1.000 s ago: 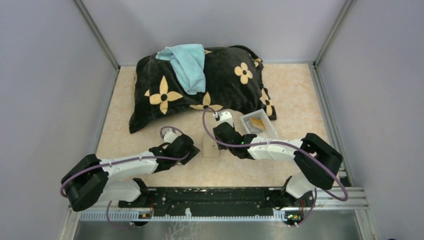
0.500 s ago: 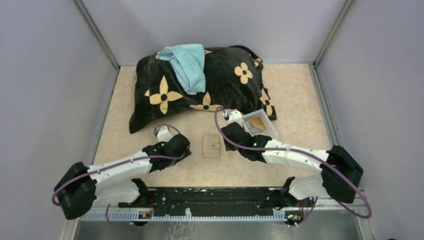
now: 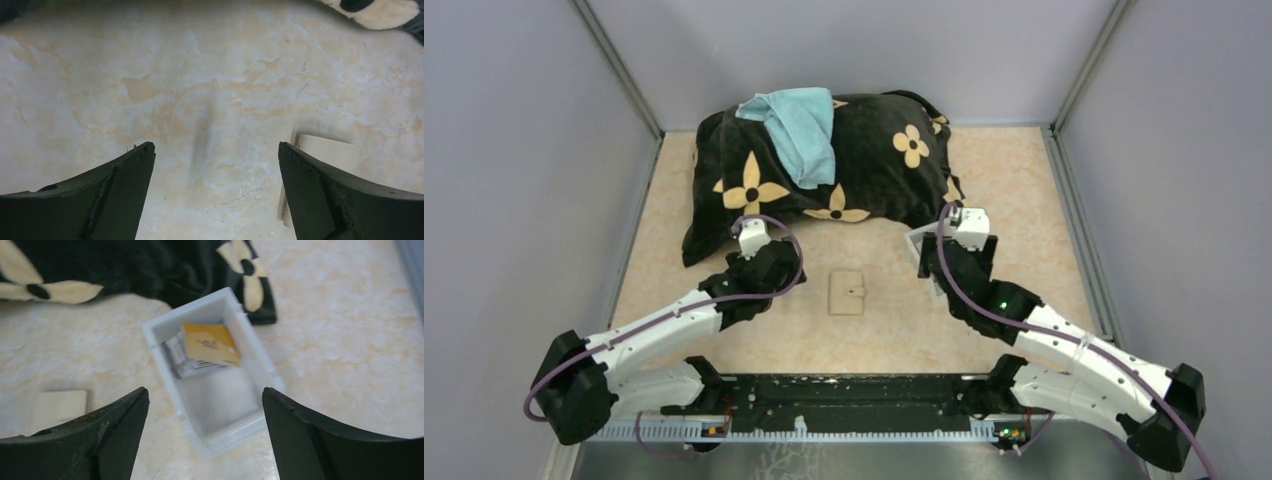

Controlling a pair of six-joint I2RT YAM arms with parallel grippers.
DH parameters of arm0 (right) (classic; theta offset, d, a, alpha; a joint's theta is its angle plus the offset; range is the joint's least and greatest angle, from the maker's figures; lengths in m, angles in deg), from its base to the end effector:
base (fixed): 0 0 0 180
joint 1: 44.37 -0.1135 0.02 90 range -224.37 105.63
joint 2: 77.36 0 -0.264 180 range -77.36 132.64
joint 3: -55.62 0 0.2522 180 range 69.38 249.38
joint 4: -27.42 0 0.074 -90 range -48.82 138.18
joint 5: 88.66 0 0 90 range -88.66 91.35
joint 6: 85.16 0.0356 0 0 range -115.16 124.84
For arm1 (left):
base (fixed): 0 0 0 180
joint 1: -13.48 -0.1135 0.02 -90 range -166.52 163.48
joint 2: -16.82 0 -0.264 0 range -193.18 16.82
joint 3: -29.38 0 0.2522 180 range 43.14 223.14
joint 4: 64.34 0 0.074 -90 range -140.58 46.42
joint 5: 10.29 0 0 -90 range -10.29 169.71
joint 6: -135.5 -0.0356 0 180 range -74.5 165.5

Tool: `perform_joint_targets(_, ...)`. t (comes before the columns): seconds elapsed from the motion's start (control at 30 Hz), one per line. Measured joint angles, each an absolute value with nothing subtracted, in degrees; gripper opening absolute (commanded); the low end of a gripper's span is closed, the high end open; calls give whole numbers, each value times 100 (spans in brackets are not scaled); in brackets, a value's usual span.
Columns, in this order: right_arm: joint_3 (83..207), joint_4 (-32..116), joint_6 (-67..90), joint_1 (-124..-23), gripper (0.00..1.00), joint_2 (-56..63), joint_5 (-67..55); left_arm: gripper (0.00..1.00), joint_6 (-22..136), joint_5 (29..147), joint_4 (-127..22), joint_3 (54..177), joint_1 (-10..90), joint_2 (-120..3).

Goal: Put the credit cards into the card holder
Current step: Reset both arms

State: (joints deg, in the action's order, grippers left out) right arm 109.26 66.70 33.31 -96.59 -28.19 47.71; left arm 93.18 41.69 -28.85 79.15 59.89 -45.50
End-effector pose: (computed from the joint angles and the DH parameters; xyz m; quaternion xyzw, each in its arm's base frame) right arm 0.1305 0.1263 0.2766 0.0108 0.8348 0.0097 0.5504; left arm 0.1619 -0.1383 0.2166 -0.1264 0.8814 -0.0405 0.4533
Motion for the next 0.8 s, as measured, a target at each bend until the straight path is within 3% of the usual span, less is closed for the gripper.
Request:
perform_joint_targets(0.1,10858,7002,3409,-9307,99,-3099,5084,99,8923,4072,-2996,8096,5880,-4718)
perform_joint_targets(0.53,11083,8764,4891,-9218,99,-2408,6199,99,7672,4341,-3803,7939,4988,-4570)
perform_joint_targets(0.8,11230,9334,5551,-9218,98,-2592,6404,99,7498,4490,-4010,7683,4809,-4369)
